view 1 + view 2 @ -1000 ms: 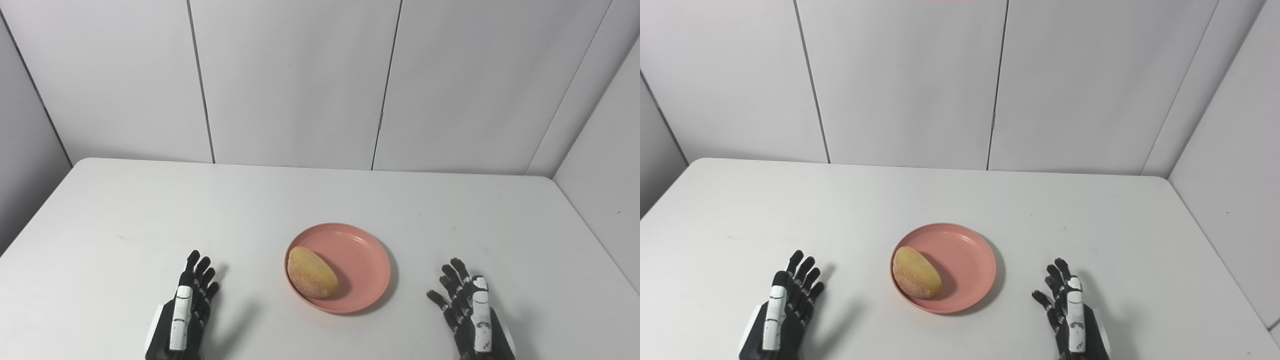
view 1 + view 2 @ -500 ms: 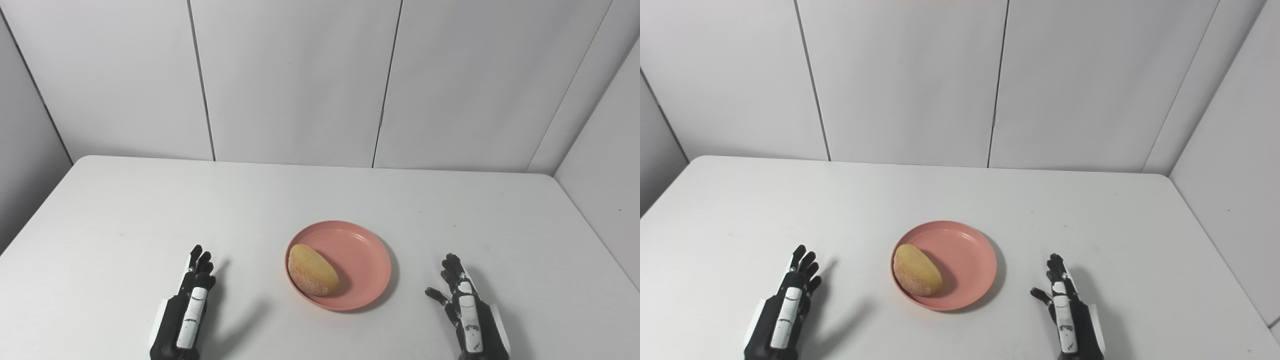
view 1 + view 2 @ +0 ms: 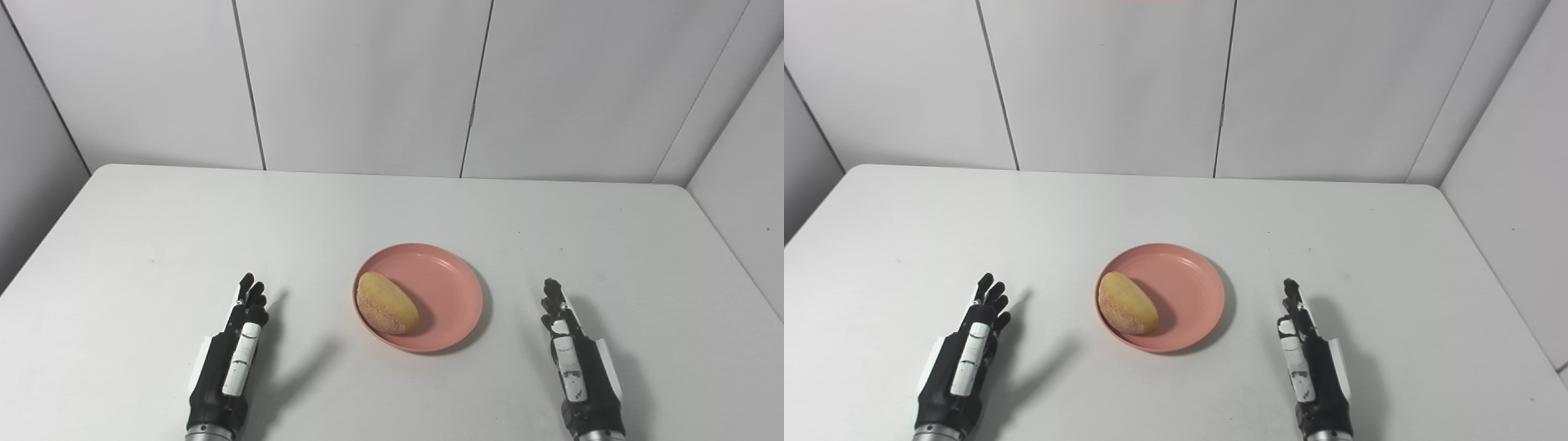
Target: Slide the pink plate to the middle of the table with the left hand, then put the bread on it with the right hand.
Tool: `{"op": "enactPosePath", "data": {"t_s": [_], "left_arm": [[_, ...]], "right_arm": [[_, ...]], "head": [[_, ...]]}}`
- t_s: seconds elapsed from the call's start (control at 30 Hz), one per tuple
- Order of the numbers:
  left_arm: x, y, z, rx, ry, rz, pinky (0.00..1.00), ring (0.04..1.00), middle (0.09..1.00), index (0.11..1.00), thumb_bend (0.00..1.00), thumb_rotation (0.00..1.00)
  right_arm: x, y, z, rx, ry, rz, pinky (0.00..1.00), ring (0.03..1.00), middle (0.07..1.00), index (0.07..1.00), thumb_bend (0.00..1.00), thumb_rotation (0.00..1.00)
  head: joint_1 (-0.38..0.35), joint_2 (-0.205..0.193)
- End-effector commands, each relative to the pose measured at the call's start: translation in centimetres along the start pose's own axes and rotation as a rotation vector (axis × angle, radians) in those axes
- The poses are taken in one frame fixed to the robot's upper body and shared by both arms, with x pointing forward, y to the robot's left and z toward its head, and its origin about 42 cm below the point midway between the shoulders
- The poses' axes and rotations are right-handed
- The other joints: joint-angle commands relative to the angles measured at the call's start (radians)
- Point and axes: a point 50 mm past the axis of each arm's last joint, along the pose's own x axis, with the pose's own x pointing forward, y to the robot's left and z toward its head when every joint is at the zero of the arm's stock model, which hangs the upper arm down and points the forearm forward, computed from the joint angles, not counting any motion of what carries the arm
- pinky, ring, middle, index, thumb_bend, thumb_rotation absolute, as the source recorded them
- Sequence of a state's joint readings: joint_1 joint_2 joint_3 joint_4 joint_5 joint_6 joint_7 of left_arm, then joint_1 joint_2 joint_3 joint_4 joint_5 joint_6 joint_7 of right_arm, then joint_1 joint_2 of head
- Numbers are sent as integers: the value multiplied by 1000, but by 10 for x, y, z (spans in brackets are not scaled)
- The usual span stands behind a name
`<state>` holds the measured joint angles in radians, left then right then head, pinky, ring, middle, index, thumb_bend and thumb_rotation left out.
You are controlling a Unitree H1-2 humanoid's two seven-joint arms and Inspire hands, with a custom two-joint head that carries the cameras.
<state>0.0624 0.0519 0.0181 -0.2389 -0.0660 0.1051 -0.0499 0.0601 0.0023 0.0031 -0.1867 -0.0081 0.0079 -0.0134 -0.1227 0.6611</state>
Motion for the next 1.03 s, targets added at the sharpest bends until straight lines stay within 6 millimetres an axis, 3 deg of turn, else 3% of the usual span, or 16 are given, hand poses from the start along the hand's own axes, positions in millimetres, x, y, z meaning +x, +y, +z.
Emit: {"op": "enactPosePath", "data": {"t_s": [0.0,0.57,1.0], "left_arm": [[0,-2,8,-11,-16,-14,1000,1000,1000,1000,767,873],[1,-4,1,-18,-46,-14,1000,1000,1000,1000,802,865],[3,-4,0,-16,-69,-23,1000,1000,1000,1000,766,874]], "right_arm": [[3,0,12,8,-37,5,1000,1000,991,966,836,1000],[5,-1,3,5,31,3,1000,1000,983,952,847,1000],[7,0,4,25,16,18,1000,993,976,957,860,1000]], "head": [[0,-1],[5,-28],[14,-42]]}}
